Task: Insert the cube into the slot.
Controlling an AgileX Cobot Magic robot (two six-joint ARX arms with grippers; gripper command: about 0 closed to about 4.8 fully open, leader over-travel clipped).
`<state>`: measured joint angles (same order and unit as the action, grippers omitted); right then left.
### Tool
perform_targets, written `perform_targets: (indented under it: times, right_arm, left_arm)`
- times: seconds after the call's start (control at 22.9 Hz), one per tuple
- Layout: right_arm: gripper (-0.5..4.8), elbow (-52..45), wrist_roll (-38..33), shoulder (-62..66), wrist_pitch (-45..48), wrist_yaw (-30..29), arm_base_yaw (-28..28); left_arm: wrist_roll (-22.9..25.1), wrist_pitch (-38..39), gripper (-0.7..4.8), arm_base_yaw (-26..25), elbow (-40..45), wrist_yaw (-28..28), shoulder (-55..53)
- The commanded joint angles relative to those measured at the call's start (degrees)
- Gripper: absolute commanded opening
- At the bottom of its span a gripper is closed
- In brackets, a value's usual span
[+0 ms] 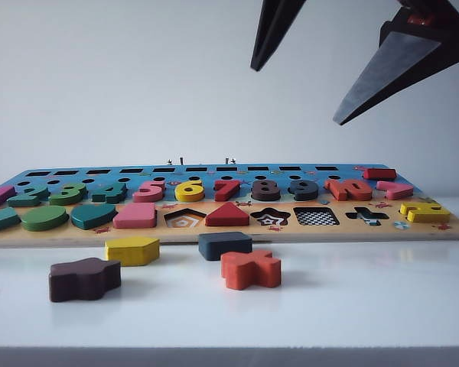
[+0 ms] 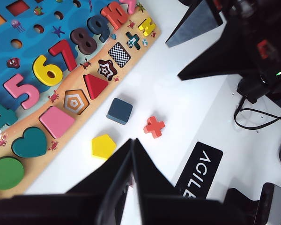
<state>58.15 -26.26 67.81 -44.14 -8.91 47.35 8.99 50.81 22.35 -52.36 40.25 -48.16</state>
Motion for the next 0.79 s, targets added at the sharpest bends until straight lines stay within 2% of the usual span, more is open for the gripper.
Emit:
perform_targets:
  times: [0.04, 0.17, 0.26, 0.35, 0.79]
  right_arm:
    - [4.77, 1.46, -2.49, 3.54, -0.52, 0.55, 1.44]
    - [4.79, 2.75, -2.40, 7.17, -0.55, 1.05, 4.24]
    - [4.70, 4.02, -1.99, 10.56, -0.61, 4.26, 7.23]
    - [4.36, 4.59, -1.99, 13.18, 0.07, 6.97, 8.37]
    - [4.21, 4.74, -2.25, 18.53, 6.62, 10.16, 10.21]
  left_arm:
    - [0.26, -0.61, 0.17, -0.04, -0.33, -0.37, 0.07]
    - [0.26, -0.63, 0.17, -0.04, -0.31, -1.03, -0.17]
    - [0.26, -1.29, 0.17, -0.04, -0.31, -1.29, -0.17]
    - [0.26, -1.51, 0.17, -0.07, -0.31, -1.86, -0.17]
    - [0.22, -4.26, 0.17, -0.07, -0.31, -2.56, -0.24]
